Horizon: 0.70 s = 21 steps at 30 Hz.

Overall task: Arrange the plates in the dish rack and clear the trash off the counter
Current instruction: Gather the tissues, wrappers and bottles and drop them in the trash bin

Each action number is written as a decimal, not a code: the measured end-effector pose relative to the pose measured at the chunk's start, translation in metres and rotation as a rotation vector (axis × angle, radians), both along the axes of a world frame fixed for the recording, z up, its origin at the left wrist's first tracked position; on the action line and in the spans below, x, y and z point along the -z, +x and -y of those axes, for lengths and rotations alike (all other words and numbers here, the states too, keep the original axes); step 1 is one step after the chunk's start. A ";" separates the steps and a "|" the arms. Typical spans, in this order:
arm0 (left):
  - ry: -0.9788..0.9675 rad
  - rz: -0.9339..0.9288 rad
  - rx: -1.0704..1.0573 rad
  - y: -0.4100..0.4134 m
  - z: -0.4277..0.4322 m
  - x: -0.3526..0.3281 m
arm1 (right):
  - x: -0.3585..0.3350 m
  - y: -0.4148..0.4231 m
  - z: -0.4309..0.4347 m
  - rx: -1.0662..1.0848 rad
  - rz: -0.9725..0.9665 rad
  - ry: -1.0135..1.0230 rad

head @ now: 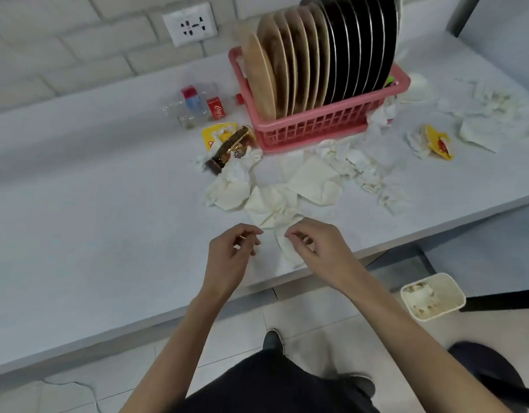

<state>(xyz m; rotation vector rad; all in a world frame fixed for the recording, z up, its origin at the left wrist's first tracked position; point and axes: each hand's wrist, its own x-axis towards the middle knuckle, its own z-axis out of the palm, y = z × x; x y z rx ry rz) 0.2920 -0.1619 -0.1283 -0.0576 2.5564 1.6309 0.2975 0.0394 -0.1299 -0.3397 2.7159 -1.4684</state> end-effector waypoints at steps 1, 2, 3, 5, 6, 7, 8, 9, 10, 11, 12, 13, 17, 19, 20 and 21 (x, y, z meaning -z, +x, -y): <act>-0.010 -0.013 -0.009 -0.010 0.010 -0.001 | -0.002 -0.010 0.009 -0.003 -0.023 0.008; -0.027 -0.029 -0.012 -0.022 0.020 -0.003 | -0.004 -0.020 0.018 -0.004 -0.037 0.018; -0.052 -0.047 -0.014 -0.035 0.028 -0.004 | -0.006 -0.029 0.026 -0.006 -0.042 0.027; -0.123 -0.096 -0.011 -0.071 0.043 -0.004 | -0.009 -0.045 0.039 -0.005 -0.051 0.044; -0.166 -0.125 -0.008 -0.091 0.048 -0.004 | -0.010 -0.053 0.044 -0.002 -0.053 0.049; -0.210 -0.154 -0.007 -0.113 0.054 -0.003 | -0.010 -0.060 0.049 0.002 -0.049 0.053; -0.249 -0.179 -0.013 -0.134 0.057 -0.002 | -0.011 -0.065 0.053 0.008 -0.040 0.055; -0.279 -0.194 -0.026 -0.154 0.060 -0.001 | -0.012 -0.070 0.055 0.017 -0.029 0.054; -0.295 -0.194 -0.043 -0.173 0.061 0.000 | -0.013 -0.074 0.056 0.033 -0.017 0.047; -0.304 -0.177 -0.060 -0.189 0.062 0.001 | -0.015 -0.077 0.055 0.055 -0.008 0.039; -0.317 -0.147 -0.066 -0.203 0.062 0.003 | -0.016 -0.081 0.053 0.079 -0.004 0.035; -0.348 -0.112 -0.052 -0.215 0.061 0.006 | -0.018 -0.084 0.050 0.102 -0.001 0.034; -0.599 -0.042 0.107 -0.239 0.057 0.023 | -0.020 -0.089 0.035 0.156 0.001 0.046; -0.689 -0.058 0.153 -0.240 0.058 0.028 | -0.018 -0.091 0.029 0.172 -0.001 0.057; -0.707 -0.073 0.159 -0.239 0.059 0.030 | -0.017 -0.092 0.027 0.179 0.000 0.058; -0.705 -0.089 0.157 -0.238 0.060 0.031 | -0.017 -0.092 0.026 0.184 0.001 0.057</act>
